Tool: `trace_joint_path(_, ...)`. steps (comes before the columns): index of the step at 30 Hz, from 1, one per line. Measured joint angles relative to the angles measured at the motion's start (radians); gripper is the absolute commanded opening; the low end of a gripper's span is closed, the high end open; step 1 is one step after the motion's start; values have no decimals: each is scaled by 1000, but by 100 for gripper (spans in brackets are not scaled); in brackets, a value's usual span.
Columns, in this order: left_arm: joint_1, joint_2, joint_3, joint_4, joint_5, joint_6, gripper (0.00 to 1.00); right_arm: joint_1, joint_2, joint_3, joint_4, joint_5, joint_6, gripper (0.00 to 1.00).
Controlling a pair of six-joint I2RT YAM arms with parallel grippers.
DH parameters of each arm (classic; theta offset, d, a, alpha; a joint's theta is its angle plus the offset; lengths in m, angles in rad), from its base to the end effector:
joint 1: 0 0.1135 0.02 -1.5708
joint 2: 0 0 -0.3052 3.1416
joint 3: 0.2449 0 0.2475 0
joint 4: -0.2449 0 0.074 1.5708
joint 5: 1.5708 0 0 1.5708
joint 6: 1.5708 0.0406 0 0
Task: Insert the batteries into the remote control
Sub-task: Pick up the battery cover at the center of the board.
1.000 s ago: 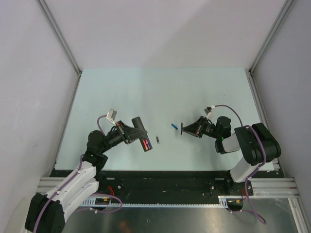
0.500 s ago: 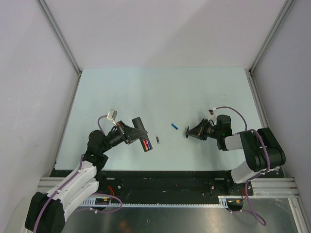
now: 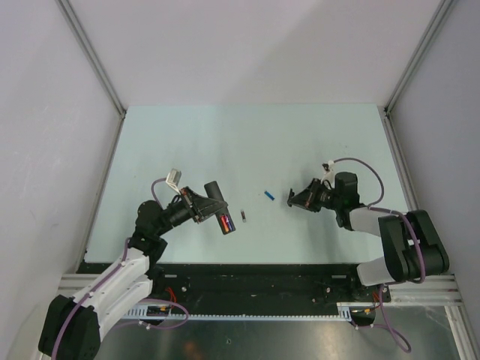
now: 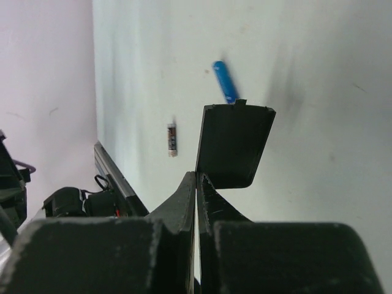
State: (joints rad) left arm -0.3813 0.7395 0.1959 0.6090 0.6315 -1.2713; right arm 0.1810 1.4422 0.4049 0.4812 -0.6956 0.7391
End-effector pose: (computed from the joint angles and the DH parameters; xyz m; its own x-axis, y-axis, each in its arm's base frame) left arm 0.1188 -0.0735 0.2533 -0.7915 -0.5135 -0.3313 0.3079 0.1331 -0.9421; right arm 0.2353 0.0695 0.1844 -0.8375 0.3725 -0.3998 -0.1480 0.5497 0.8221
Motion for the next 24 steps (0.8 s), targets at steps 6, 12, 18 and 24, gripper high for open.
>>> trace_joint_path(6, 0, -2, 0, 0, 0, 0, 0, 52, -14, 41, 39, -46, 15, 0)
trace_joint_path(12, 0, -31, 0, -2, 0, -1, 0, 82, 121, 36, 370, -176, 221, 0)
trace_joint_path(18, 0, -44, -5, -2, 0, -2, 0, 84, 177, 36, 545, -222, 322, 0)
trace_joint_path(24, 0, -44, -6, -2, 0, -2, 0, 67, 203, 11, 573, -234, 327, 0)
